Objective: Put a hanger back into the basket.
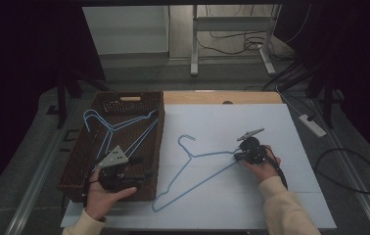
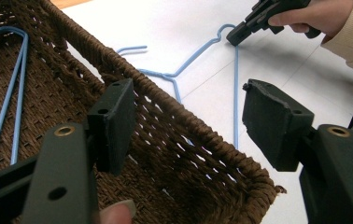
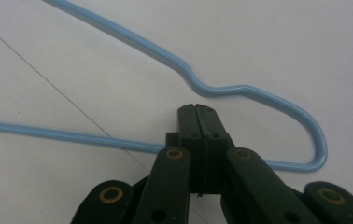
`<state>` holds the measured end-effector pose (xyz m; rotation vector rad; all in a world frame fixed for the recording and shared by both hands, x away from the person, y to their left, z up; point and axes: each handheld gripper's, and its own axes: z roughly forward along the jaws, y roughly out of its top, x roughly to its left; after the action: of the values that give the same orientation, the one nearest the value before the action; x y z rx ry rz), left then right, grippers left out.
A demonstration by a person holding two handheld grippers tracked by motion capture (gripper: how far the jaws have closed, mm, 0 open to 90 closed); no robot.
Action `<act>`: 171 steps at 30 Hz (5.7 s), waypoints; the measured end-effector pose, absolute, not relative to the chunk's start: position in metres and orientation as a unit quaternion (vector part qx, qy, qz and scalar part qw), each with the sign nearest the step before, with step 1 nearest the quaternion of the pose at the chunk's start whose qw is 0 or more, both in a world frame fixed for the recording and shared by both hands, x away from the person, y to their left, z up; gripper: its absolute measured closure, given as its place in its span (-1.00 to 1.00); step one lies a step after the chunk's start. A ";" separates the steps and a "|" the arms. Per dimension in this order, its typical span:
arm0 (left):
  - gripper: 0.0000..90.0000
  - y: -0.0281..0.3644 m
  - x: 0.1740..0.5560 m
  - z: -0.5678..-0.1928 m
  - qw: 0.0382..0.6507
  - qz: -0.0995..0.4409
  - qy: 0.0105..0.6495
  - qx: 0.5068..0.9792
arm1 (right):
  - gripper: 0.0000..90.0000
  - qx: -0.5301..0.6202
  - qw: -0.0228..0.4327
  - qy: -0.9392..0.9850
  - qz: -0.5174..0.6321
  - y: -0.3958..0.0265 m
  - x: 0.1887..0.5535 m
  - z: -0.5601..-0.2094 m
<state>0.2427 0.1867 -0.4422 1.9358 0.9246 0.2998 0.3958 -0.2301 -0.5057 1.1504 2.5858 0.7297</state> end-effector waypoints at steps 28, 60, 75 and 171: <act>-0.20 0.179 0.245 -0.444 0.465 0.119 0.373 0.794 | 1.00 0.488 0.162 0.841 0.169 -0.343 0.329 -0.494; -0.20 0.186 0.245 -0.441 0.472 0.123 0.375 0.788 | 1.00 0.282 0.070 0.925 0.243 -0.189 0.329 -0.477; -0.20 0.188 0.244 -0.440 0.472 0.124 0.375 0.788 | 1.00 0.145 0.001 0.958 0.248 -0.081 0.333 -0.511; -0.20 0.190 0.244 -0.441 0.469 0.127 0.378 0.788 | 1.00 0.310 0.008 0.912 0.267 -0.199 0.240 -0.508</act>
<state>0.2444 0.1897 -0.4409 1.9312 0.9262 0.3111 0.2403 -0.1986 -0.5084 0.9686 2.8518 0.8358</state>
